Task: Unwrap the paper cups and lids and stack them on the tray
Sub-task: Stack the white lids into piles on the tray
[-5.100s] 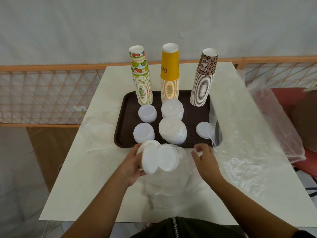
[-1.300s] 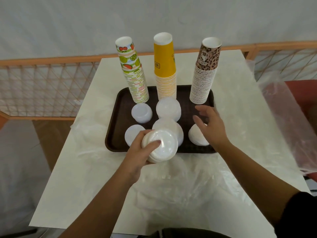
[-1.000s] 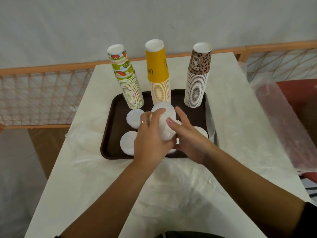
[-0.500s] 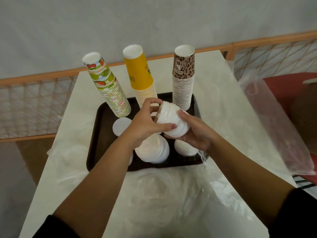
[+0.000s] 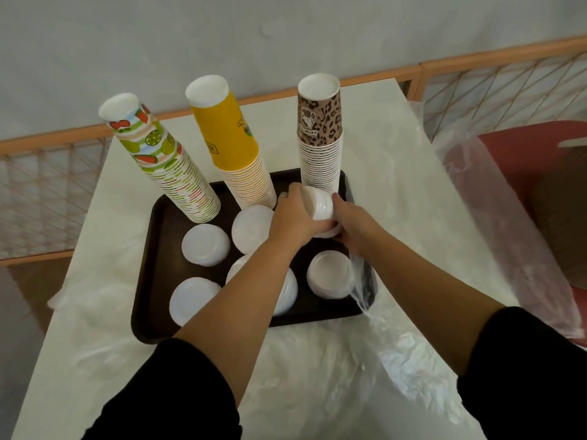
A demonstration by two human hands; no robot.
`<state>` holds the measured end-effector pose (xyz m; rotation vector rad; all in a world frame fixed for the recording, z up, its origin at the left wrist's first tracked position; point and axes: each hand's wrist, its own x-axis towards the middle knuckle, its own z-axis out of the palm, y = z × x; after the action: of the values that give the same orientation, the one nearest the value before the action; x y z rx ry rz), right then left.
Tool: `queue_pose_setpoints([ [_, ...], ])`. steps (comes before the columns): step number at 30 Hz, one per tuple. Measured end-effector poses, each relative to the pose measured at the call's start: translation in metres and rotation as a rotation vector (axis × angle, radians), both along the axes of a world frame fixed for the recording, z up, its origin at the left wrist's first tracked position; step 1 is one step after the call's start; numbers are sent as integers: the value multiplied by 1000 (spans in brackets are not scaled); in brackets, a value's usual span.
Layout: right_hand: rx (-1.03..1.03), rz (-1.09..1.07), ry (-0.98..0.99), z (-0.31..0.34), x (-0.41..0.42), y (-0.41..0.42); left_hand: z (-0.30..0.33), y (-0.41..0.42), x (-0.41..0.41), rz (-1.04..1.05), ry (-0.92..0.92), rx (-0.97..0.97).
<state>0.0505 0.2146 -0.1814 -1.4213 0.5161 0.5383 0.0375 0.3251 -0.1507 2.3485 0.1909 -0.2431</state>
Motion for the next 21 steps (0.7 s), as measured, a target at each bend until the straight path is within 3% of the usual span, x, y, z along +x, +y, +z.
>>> queue_pose_setpoints([
  [8, -213, 85, -75, -4, -7, 3, -14, -3, 2, -7, 49, 51],
  [13, -174, 29, -187, 2, -15, 4, -13, -5, 1, 0, 31, 69],
  [21, -195, 26, -211, 20, -31, -3, 11, -5, -18, -9, -216, 156],
])
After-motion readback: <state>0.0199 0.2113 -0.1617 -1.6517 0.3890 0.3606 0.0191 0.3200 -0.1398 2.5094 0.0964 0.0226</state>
